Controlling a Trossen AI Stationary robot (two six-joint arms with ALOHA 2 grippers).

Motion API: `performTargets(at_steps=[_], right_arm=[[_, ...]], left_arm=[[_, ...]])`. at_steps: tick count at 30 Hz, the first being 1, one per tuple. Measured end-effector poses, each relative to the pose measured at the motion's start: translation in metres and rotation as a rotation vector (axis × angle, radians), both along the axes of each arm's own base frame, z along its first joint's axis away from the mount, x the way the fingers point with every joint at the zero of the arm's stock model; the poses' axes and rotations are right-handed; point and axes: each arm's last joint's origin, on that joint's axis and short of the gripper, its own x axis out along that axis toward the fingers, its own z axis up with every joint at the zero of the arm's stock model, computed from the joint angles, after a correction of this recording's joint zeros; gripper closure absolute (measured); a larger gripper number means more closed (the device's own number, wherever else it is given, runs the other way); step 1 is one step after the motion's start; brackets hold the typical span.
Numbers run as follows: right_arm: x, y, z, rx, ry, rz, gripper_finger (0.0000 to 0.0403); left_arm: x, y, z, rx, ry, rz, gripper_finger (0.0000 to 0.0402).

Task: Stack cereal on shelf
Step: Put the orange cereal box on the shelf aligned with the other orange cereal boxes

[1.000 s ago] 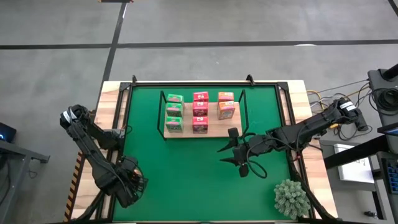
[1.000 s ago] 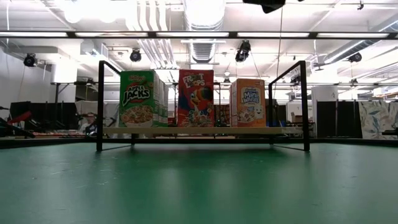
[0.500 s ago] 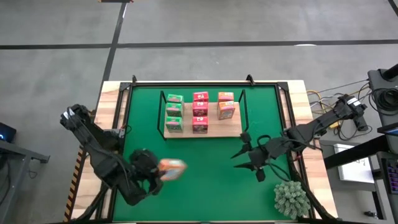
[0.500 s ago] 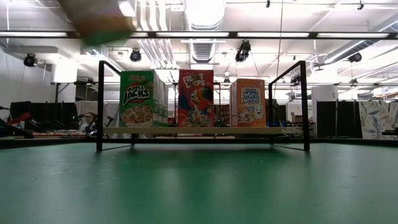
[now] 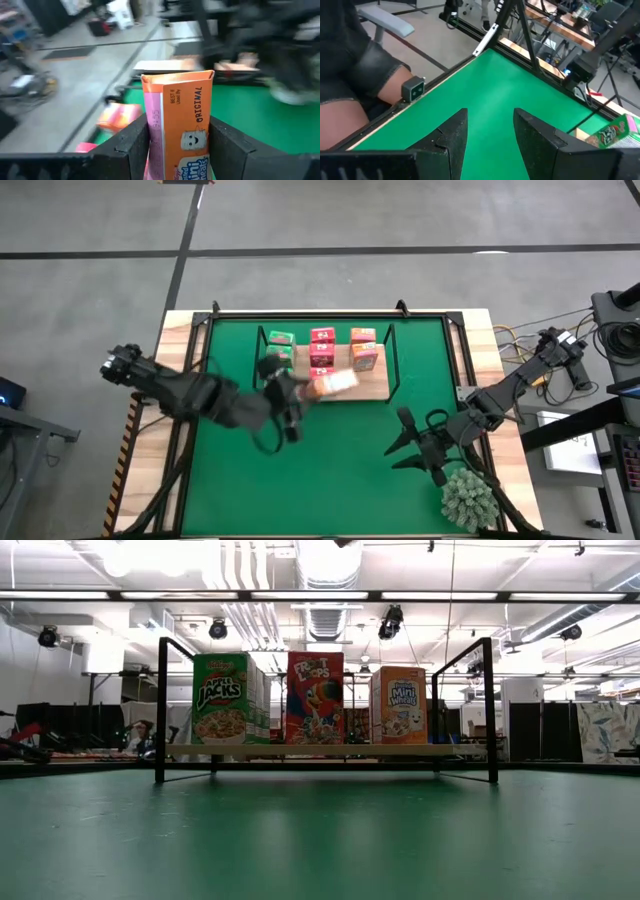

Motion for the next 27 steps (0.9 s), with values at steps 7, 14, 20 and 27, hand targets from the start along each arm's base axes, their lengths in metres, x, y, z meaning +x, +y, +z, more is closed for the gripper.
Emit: performTargets(at_steps=[7, 14, 20, 27], right_arm=[[-0.001, 0.002, 0.0, -0.02, -0.005, 0.016, 0.0255], [-0.001, 0.002, 0.0, -0.013, -0.002, 0.013, 0.0255], [-0.001, 0.002, -0.001, -0.009, 0.004, 0.011, 0.0255], [-0.002, 0.002, -0.001, -0.008, 0.008, 0.01, 0.0255]], left_arm=[[0.042, 0.039, -0.021, 0.02, 0.06, 0.012, 0.0247], [0.083, 0.06, -0.066, 0.01, 0.193, -0.006, 0.0247], [0.102, 0.068, -0.093, -0.007, 0.25, 0.002, 0.0247], [0.12, 0.07, -0.108, -0.03, 0.205, 0.019, 0.0247]])
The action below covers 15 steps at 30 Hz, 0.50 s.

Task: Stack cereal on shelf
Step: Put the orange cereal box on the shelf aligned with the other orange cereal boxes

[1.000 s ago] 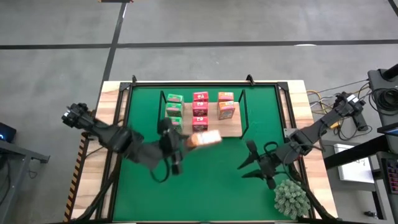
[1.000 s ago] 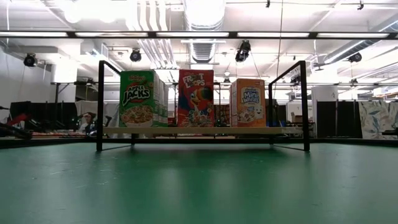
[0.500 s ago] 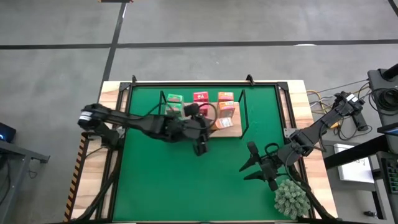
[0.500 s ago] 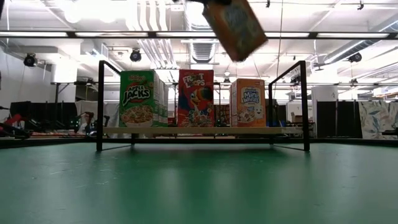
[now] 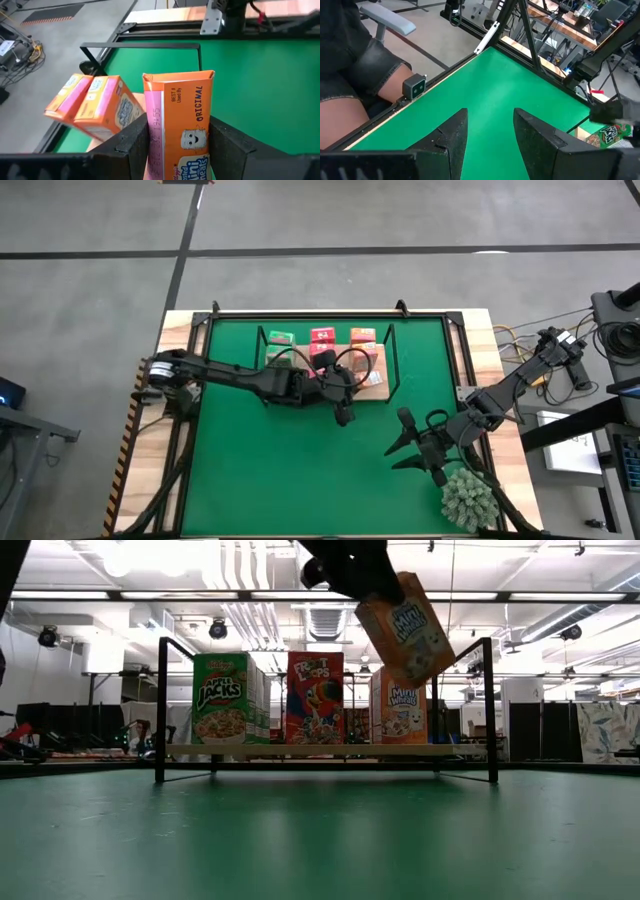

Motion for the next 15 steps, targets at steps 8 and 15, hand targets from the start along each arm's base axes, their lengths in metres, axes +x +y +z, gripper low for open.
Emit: performTargets(at_steps=[8, 15], right_arm=[[0.0, 0.0, 0.0, 0.007, 0.005, -0.003, 0.0255], [0.0, 0.0, -0.001, 0.006, 0.006, -0.003, 0.0255]], left_arm=[[0.009, 0.008, -0.013, -0.03, -0.002, 0.043, 0.0247], [0.018, 0.011, -0.03, -0.028, 0.025, 0.053, 0.0247]])
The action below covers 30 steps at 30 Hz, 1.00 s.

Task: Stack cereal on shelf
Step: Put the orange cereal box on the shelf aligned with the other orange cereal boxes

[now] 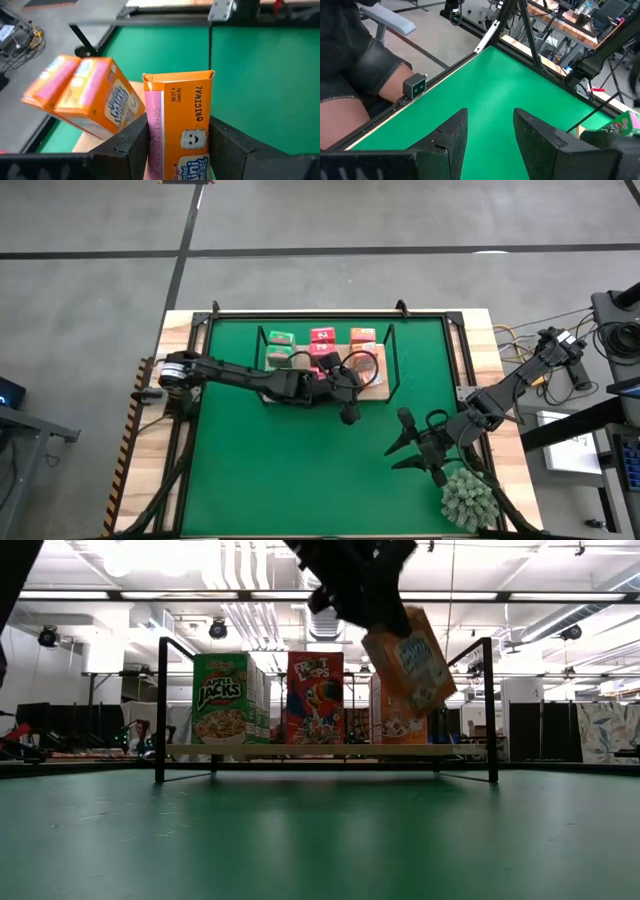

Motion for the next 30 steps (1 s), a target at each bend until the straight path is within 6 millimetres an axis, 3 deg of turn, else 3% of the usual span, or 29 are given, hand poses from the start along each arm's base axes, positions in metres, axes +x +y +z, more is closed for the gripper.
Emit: performTargets(at_steps=[4, 10, 30], right_arm=[[0.0, 0.0, 0.0, 0.0, 0.001, 0.0, 0.0255], [0.0, 0.0, 0.0, -0.001, 0.002, 0.0, 0.0255], [0.0, 0.0, -0.002, 0.005, 0.019, -0.008, 0.0255]], left_arm=[[0.006, 0.002, -0.014, -0.007, 0.021, 0.014, 0.0247], [0.008, 0.003, -0.019, -0.007, 0.03, 0.015, 0.0246], [0.012, 0.016, -0.021, 0.019, 0.025, 0.027, 0.0185]])
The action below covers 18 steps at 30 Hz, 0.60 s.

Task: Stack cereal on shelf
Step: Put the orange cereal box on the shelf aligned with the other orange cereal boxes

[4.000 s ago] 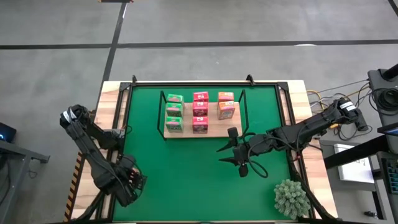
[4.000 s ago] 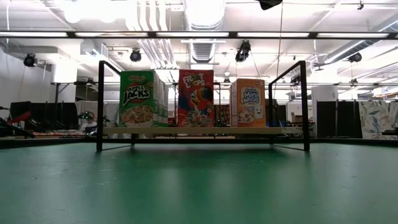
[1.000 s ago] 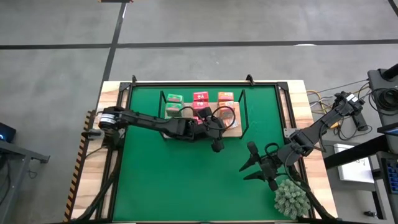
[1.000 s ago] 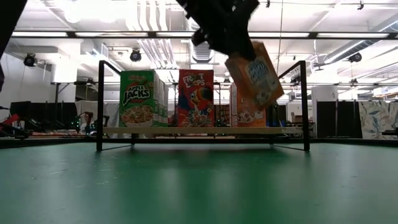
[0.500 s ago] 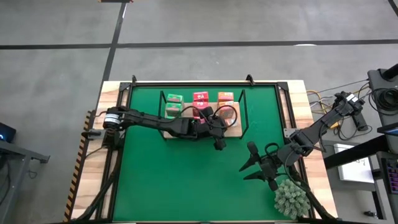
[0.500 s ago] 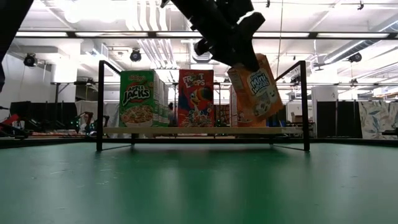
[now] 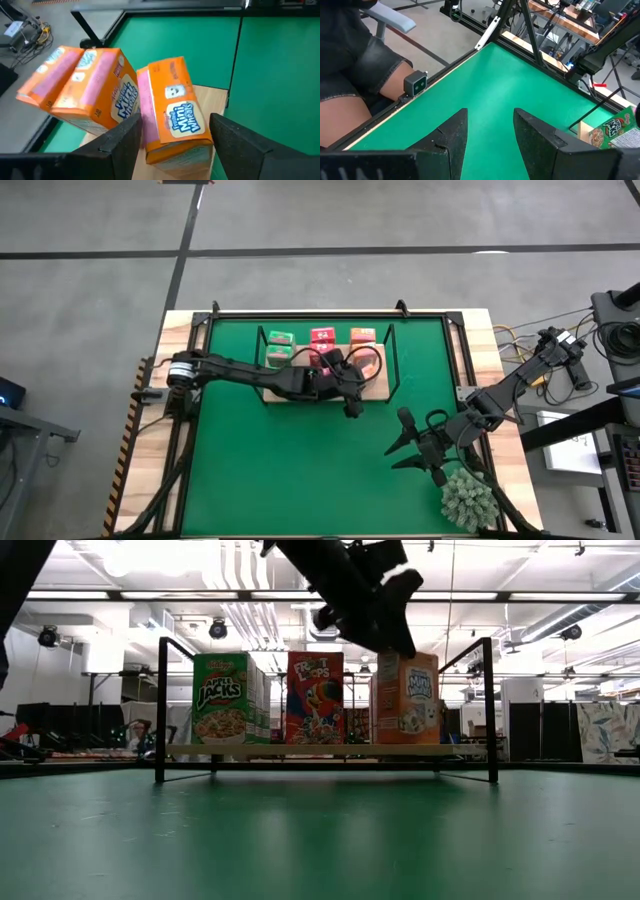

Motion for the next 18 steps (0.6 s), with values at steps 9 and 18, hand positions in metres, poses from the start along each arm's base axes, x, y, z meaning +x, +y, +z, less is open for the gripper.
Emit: performTargets(at_steps=[9, 18], right_arm=[[0.0, 0.0, 0.0, 0.012, 0.007, -0.015, 0.0255], [0.003, 0.0, -0.002, 0.048, 0.027, -0.059, 0.0255]], left_arm=[[-0.02, -0.019, 0.037, 0.045, -0.025, -0.073, 0.0184], [-0.064, -0.102, 0.077, 0.205, -0.078, -0.105, 0.0184]])
